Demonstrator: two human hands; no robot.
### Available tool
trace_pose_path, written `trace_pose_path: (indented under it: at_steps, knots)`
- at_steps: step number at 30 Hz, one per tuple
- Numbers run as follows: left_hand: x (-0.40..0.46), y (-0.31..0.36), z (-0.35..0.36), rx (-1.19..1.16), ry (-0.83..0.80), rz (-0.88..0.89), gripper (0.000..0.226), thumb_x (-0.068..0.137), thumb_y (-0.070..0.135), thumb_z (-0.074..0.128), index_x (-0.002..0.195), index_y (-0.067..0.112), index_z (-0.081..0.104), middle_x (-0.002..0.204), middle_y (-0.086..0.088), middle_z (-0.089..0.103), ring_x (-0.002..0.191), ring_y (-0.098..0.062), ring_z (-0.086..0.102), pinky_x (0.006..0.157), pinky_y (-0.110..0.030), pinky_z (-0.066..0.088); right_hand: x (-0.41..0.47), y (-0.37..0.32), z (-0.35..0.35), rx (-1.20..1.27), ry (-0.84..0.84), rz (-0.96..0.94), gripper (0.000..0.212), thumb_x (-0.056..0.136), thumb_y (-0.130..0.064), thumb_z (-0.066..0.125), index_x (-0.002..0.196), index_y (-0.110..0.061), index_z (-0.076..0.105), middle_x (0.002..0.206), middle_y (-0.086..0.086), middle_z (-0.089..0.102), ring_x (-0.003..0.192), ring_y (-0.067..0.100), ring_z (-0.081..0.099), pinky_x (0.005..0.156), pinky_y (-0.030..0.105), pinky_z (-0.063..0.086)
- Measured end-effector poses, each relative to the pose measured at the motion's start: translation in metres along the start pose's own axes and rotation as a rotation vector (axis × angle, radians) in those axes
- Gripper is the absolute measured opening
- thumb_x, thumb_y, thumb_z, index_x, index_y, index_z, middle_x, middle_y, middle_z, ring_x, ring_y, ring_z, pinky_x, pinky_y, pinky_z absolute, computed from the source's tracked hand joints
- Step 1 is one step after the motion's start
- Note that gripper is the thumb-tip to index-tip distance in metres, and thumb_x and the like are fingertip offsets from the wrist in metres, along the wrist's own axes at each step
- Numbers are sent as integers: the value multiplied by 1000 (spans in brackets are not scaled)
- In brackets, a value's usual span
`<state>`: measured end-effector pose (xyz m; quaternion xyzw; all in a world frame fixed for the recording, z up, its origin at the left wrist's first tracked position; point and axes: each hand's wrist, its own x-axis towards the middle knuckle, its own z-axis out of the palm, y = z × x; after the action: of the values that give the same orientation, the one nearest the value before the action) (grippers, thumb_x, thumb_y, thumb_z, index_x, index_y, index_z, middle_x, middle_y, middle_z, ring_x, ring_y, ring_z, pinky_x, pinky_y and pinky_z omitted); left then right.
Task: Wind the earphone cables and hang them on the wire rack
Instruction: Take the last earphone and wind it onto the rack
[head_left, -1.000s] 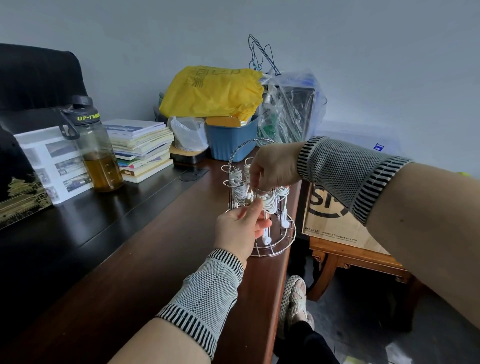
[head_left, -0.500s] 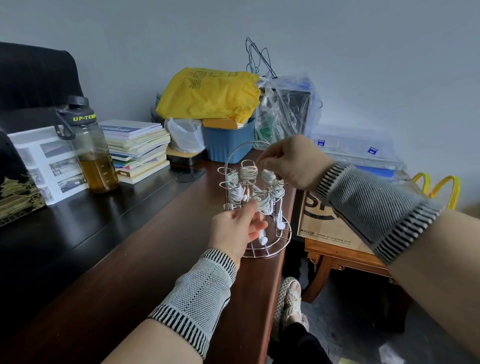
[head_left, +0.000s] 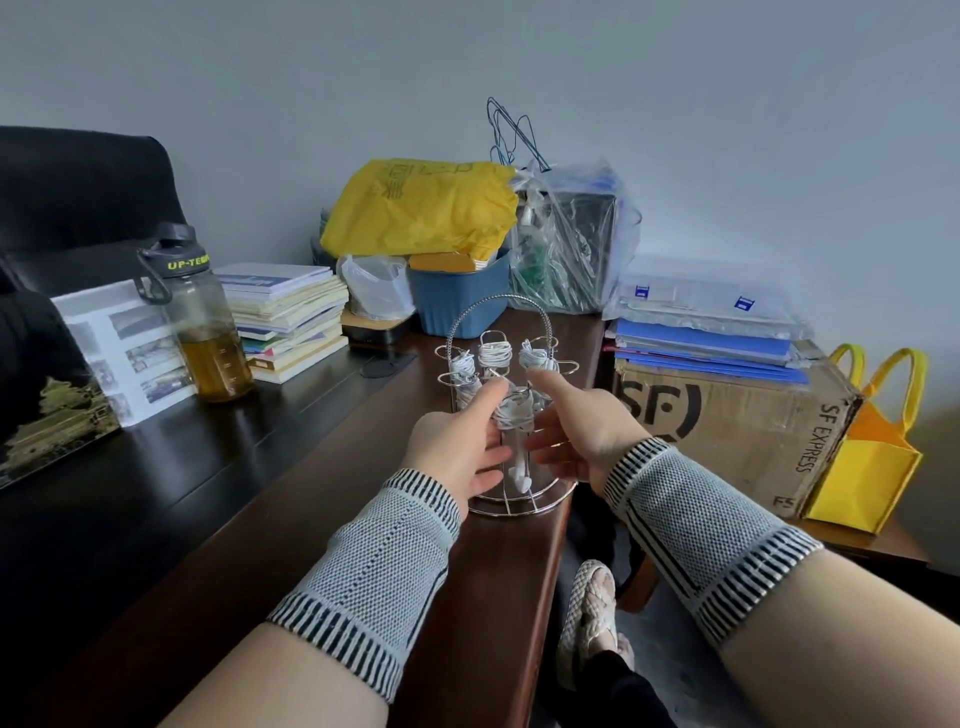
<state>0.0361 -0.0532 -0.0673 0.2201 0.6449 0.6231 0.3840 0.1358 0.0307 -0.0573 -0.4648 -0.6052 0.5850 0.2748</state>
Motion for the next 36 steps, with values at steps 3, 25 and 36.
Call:
trace_pose_path:
  at_steps: [3,25,36]
  knots:
    - [-2,6,1,46,16,-2,59,81,56,69,115,7,61,110,-3,68,85,-15,70,64,-29,53,-2,-3,2,41,-30,28,57,81,-58,62,81,-1,63,73,14,68,54,21,57,54,26,46]
    - [0,12,3,-66,111,45,25,79,28,80,92,10,69,90,-3,74,78,-9,70,60,-23,50,-1,-8,3,281,-12,-60,26,83,-24,74,75,-1,63,65,11,63,53,17,59,47,23,51]
    - [7,-21,-24,171,90,78,8,90,14,66,90,10,73,94,-6,75,81,-10,70,61,-20,50,1,43,-2,-21,135,-145,25,81,-8,58,58,-7,67,55,7,62,52,19,53,51,28,46]
